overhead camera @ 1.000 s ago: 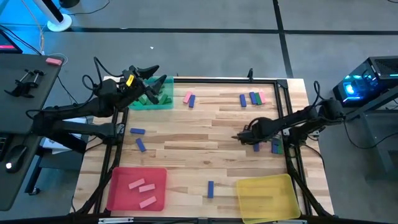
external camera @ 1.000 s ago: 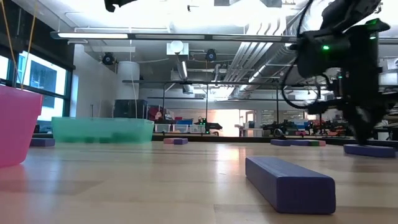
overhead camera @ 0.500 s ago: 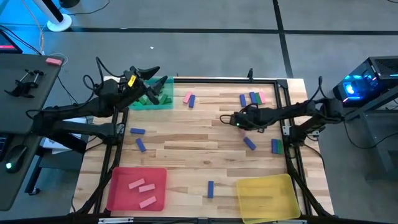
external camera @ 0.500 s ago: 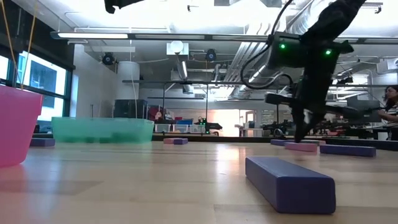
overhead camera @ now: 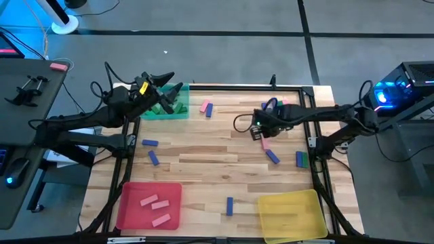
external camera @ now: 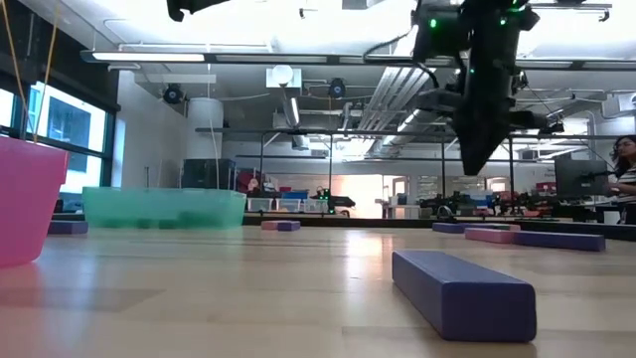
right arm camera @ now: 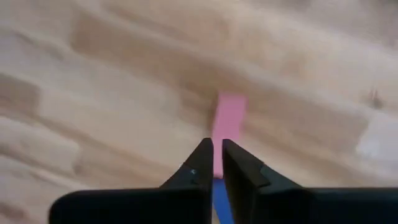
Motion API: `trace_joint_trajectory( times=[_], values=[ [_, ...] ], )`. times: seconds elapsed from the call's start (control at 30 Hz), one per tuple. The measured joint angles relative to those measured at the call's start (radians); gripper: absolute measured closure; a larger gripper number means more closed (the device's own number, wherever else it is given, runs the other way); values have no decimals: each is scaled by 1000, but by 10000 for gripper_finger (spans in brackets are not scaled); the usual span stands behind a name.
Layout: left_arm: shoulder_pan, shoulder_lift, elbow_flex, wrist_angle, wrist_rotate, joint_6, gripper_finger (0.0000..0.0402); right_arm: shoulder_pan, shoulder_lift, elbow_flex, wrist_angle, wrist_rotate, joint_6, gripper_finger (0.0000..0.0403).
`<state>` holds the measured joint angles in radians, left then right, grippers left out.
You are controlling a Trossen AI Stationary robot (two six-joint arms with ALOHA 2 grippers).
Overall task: Sort blocks
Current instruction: Put the pink block into the pink bin
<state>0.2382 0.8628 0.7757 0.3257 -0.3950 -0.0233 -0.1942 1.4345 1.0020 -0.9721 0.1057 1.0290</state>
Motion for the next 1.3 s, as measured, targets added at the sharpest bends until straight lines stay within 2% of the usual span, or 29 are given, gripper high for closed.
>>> trace_joint_trajectory(
  times=[0.1,0.17,0.27,0.4,0.47,0.57,0.73,0.87,0.97,1.1,1.13,1.3],
  values=[
    [0,0,0,-1,0,-1,135,-34,3,-45,5,-136,-29,349],
    [-1,0,0,-1,0,-1,135,-42,3,-80,24,-190,-58,311],
    [-1,0,0,0,0,-1,135,-43,3,-131,31,-189,-40,249],
    [-1,0,0,0,0,-7,135,-24,3,-171,160,-188,-1,181],
    [-1,0,0,0,0,-18,135,-15,7,-181,216,-164,4,162],
    [-1,0,0,0,0,-29,135,-16,39,-183,217,-123,13,152],
    [-1,0,0,1,0,-53,135,-14,116,-184,223,-114,2,158],
    [-1,0,0,1,0,-60,135,1,182,-179,240,-118,47,179],
    [-1,-7,0,6,0,-94,135,15,221,-176,246,-113,52,227],
    [-1,-27,0,9,46,-106,135,29,219,-174,243,-105,46,353],
    [-1,-33,0,9,63,-106,135,32,209,-169,236,-99,38,369],
    [-9,-61,0,10,164,-61,135,41,110,-85,102,-81,-21,369]
  ],
)
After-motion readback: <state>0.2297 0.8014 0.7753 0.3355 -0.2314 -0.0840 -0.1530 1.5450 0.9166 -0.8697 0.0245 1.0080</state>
